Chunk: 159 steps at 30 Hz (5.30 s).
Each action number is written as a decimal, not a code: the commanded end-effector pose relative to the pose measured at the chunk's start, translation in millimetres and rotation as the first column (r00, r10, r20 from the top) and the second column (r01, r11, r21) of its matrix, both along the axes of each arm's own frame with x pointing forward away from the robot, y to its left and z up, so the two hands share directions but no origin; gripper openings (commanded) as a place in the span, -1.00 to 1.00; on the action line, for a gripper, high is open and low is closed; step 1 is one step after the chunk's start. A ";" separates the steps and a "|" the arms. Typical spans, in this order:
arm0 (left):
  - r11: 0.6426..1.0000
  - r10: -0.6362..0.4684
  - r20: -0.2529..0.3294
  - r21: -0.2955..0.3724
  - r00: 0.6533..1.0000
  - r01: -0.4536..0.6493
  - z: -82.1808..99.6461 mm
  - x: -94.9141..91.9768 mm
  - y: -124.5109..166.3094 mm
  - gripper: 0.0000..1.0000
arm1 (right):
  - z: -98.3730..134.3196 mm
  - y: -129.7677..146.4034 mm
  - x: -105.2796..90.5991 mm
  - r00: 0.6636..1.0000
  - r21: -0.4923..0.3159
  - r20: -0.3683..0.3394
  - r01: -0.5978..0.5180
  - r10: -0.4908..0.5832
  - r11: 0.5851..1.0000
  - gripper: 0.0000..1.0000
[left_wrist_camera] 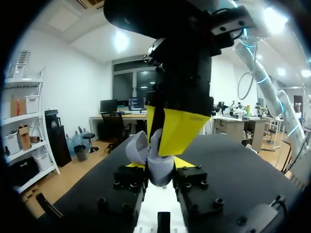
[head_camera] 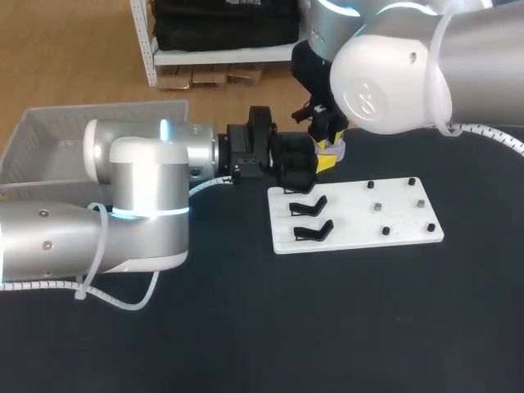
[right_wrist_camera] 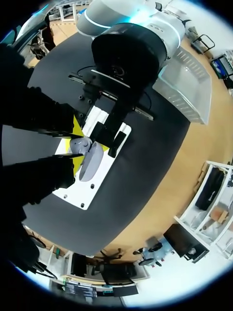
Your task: Pick up each earbud case from the left stands, insert the matching earbuds, close the lid, and place the case in the box.
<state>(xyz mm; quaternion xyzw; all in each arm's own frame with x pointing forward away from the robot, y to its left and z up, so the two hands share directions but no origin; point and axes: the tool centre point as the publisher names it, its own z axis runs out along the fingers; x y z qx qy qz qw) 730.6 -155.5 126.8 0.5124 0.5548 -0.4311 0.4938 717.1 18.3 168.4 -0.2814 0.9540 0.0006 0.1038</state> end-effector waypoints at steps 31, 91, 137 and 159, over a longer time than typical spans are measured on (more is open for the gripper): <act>1.000 0.007 0.007 -0.008 1.000 -0.007 -1.1 -3.3 -0.2 -1.00 | 2.6 -3.9 -1.0 1.000 -0.007 0.002 0.008 -0.008 1.000 -0.40; 0.998 0.054 0.040 -0.026 0.998 -0.053 11.2 4.3 27.4 -1.00 | 19.9 -77.2 25.1 0.912 0.249 0.023 0.392 -0.410 0.886 1.00; 0.864 0.471 0.036 0.184 0.881 -0.469 -46.1 96.0 352.5 1.00 | 14.8 -94.3 16.1 0.881 0.298 -0.020 0.456 -0.472 0.839 1.00; 0.876 0.440 0.018 0.210 0.898 -0.433 -0.4 42.0 289.0 1.00 | 25.2 -123.2 -6.3 0.931 0.387 0.033 0.323 -0.363 0.864 1.00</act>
